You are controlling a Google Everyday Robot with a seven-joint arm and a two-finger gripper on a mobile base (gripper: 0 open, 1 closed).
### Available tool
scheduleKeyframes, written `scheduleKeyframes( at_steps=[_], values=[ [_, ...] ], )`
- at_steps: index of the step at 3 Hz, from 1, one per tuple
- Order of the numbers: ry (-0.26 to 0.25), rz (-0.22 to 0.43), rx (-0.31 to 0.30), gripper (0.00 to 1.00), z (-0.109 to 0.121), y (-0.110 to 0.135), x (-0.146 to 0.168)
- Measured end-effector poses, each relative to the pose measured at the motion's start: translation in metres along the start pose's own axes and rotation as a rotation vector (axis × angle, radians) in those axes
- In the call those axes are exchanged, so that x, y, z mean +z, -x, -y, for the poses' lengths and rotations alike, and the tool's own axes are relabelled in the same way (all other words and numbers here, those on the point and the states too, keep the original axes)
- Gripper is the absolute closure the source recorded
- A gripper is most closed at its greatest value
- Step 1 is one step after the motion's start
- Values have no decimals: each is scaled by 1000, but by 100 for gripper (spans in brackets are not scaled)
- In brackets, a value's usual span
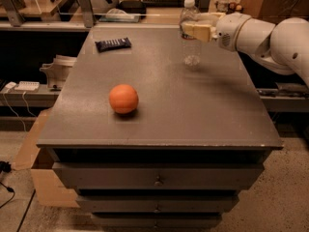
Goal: Place water bottle upright
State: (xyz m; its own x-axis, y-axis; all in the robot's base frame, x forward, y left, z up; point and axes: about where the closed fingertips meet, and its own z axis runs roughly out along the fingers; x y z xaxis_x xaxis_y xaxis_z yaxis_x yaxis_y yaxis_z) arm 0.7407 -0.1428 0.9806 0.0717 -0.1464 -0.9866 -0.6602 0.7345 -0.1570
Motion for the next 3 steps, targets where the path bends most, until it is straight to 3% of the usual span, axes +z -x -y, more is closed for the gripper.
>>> scheduleKeyframes(
  at_steps=[1,3],
  values=[
    [-15,6,26,100,3,-5,-2],
    [-32,-11,7,100,4,-11,-3]
  ],
)
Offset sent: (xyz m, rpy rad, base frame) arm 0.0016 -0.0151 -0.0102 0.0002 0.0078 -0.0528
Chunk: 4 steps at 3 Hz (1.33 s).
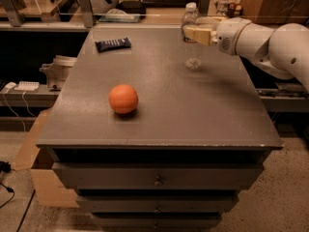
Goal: Place water bottle upright
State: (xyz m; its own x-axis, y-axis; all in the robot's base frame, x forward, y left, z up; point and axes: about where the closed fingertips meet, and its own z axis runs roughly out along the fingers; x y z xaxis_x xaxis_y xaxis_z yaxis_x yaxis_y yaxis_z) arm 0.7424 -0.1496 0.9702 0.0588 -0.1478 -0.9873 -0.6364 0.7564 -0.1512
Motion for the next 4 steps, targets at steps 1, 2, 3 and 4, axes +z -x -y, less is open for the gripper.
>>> scheduleKeyframes(
  at_steps=[1,2,3,4],
  values=[
    [-12,3,-7,100,-1,-4,-1],
    [-33,23,-11,83,-2,-7,-3],
    [-45,44,-7,59,-4,-9,-5],
    [-48,47,-5,36,-5,-11,-5]
  ],
)
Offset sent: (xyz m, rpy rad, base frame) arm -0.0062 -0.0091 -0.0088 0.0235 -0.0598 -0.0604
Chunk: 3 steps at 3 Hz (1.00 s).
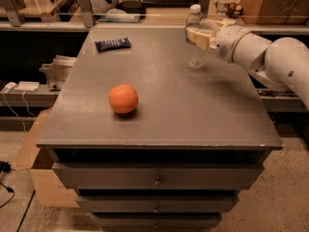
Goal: Place water bottle upright
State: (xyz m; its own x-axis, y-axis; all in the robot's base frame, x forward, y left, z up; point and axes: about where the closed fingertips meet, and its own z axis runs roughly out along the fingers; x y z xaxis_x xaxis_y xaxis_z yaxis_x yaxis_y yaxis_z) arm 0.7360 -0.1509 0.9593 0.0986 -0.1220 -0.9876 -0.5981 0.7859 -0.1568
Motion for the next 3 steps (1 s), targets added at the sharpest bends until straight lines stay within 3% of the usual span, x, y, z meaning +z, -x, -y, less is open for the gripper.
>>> scheduleKeyframes(
  at_steps=[1,2,3],
  values=[
    [3,-5,0,13,-1,-1,0],
    [18,-20,-5,0,0,0,2],
    [19,-24,-8,0,-1,1,1]
  ],
)
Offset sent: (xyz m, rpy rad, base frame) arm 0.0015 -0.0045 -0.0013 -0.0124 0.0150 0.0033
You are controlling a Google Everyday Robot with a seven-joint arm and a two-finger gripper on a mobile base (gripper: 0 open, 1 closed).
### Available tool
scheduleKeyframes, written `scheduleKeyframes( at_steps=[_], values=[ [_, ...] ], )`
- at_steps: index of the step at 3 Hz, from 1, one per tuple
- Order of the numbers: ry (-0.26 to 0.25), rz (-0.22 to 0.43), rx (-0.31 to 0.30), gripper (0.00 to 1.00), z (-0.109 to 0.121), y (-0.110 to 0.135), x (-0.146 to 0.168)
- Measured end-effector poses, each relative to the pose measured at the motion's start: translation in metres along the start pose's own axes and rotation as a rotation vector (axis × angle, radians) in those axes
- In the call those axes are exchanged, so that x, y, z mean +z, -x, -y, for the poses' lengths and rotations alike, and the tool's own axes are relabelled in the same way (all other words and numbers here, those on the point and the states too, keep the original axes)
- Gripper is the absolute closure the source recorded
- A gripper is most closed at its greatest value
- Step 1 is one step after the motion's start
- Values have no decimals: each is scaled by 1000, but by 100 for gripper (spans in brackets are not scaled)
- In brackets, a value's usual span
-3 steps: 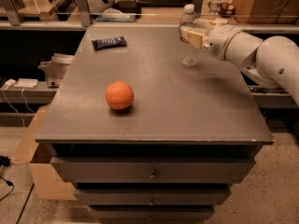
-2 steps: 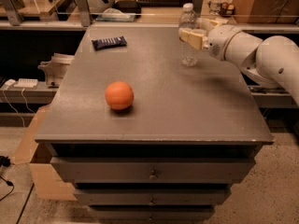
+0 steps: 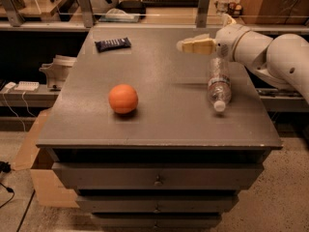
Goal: Place water bottle upright
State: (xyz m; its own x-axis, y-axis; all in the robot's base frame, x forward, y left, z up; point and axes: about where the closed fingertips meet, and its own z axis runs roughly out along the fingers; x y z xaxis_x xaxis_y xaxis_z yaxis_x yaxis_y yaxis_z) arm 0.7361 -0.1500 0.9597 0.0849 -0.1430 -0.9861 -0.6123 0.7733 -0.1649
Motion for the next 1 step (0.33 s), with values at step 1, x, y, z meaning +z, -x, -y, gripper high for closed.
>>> scheduleKeyframes(
  at_steps=[1],
  values=[
    [2,-3,-6,0,-1,1,-1]
  ],
)
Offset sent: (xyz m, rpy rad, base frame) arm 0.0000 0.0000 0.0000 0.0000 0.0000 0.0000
